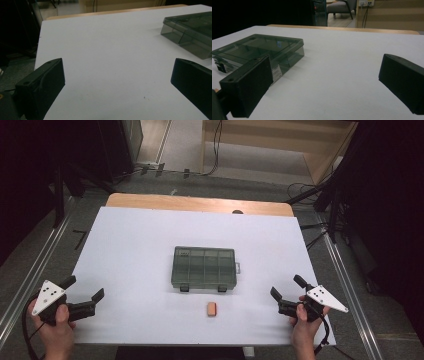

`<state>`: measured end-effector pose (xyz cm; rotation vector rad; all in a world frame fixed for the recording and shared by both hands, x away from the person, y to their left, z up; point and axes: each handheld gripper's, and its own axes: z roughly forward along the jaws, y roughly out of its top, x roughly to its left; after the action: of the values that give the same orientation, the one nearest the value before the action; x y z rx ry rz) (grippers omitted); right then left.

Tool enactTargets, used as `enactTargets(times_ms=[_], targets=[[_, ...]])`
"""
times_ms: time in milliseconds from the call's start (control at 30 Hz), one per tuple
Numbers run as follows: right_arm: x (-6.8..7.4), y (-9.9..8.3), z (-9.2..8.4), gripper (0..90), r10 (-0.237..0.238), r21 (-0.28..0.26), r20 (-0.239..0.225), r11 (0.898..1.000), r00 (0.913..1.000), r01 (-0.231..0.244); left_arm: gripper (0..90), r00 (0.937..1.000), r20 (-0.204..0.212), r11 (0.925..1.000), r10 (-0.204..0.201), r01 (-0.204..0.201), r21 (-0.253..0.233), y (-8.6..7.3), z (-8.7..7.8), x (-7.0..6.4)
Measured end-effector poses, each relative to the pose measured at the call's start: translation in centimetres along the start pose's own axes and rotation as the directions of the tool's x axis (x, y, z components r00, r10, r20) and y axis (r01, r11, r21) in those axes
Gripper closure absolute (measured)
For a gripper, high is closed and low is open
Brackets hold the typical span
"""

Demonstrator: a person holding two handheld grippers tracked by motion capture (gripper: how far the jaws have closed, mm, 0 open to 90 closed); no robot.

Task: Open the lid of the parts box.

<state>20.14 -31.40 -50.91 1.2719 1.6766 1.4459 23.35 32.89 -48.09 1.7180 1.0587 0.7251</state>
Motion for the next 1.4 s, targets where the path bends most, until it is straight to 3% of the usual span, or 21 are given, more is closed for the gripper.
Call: enactTargets(times_ms=[133,300,367,500,767,833,1000,1233,1400], targets=[[0.2,0.3,0.2,0.0,0.001,0.0,0.004,1.0,1.0,-0.001,0.0,0.9999,0.002,0.9999,0.013,-0.013,-0.003,0.4,0.0,-0.5],[0.8,0.5,0.4,0.0,-0.007,0.008,0.0,1.0,1.0,0.007,0.0,0.9993,0.035,0.9997,-0.013,0.014,-0.022,1.1,0.1,-1.4],[1.1,0.6,0.5,0.0,-0.005,0.008,0.001,1.0,1.0,0.005,0.0,0.9993,0.038,0.9996,-0.007,0.008,-0.025,1.3,0.2,-1.5],[1.5,0.9,0.6,0.0,0.021,0.002,-0.01,1.0,0.9997,-0.021,0.0,0.9977,0.065,0.9997,-0.019,0.02,-0.016,1.5,0.7,-2.1],[2.9,1.7,1.2,0.0,0.008,0.017,-0.041,1.0,0.9991,-0.007,0.0,0.994,0.107,0.9998,-0.021,0.02,0.009,2.1,2.3,-3.5],[3.0,2.0,1.2,0.0,0.029,0.008,-0.057,1.0,0.998,-0.029,0.0,0.9918,0.126,0.9997,-0.025,0.024,0.004,2.6,2.9,-4.1],[3.2,2.4,1.1,0.0,0.021,0.01,-0.042,1.0,0.9989,-0.02,0.0,0.9876,0.157,0.9999,-0.004,0.003,0.013,3.2,4.0,-5.0],[3.6,3.2,1.4,0.0,0.018,0.018,-0.071,1.0,0.9974,-0.017,0.0,0.9798,0.2,0.9998,0.003,-0.007,0.018,4.2,5.5,-6.5],[3.9,4.1,1.8,0.0,0.008,0.007,-0.087,1.0,0.9962,-0.008,0.0,0.9733,0.229,0.9999,-0.015,0.013,0.011,4.6,6.4,-7.1]])
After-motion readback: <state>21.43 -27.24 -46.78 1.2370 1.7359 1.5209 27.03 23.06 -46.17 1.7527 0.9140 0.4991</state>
